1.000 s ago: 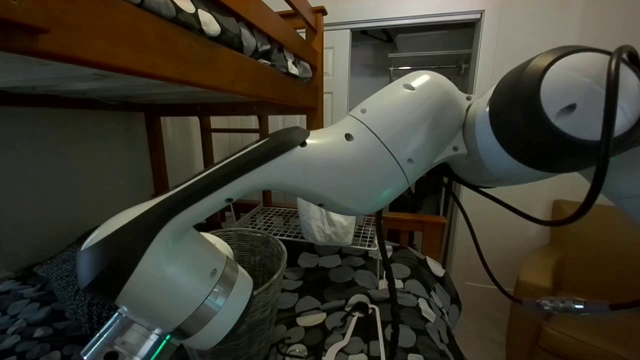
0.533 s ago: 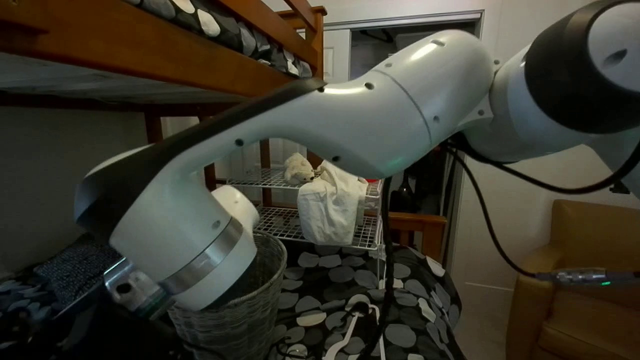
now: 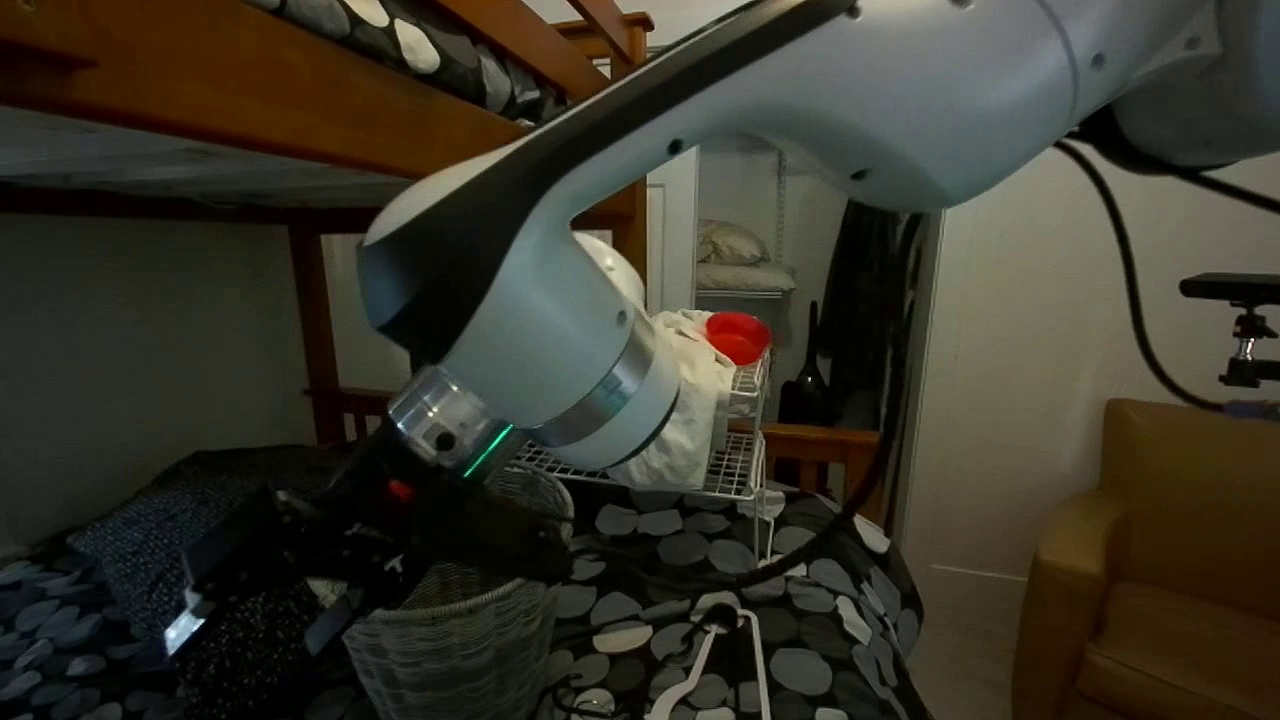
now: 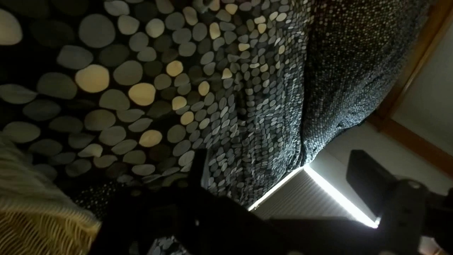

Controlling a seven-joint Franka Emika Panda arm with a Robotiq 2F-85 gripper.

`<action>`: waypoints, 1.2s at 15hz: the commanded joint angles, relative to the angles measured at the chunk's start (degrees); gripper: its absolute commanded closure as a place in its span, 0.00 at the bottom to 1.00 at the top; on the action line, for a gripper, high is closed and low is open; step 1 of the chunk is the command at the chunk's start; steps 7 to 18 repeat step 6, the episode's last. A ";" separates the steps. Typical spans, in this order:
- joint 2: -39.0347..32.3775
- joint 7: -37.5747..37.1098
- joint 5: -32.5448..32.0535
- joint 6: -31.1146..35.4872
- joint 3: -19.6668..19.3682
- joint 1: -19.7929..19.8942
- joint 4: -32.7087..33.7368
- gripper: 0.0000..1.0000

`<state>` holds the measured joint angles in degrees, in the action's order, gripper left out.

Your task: Remove the brush from the laundry basket and put it on the bed

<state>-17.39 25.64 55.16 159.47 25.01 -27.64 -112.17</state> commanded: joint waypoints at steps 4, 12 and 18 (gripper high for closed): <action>24.11 5.51 -5.18 1.87 -1.47 1.76 -20.83 0.00; 18.03 4.63 -3.54 1.05 -1.28 1.38 -14.84 0.00; 18.03 4.63 -3.54 1.05 -1.28 1.38 -14.84 0.00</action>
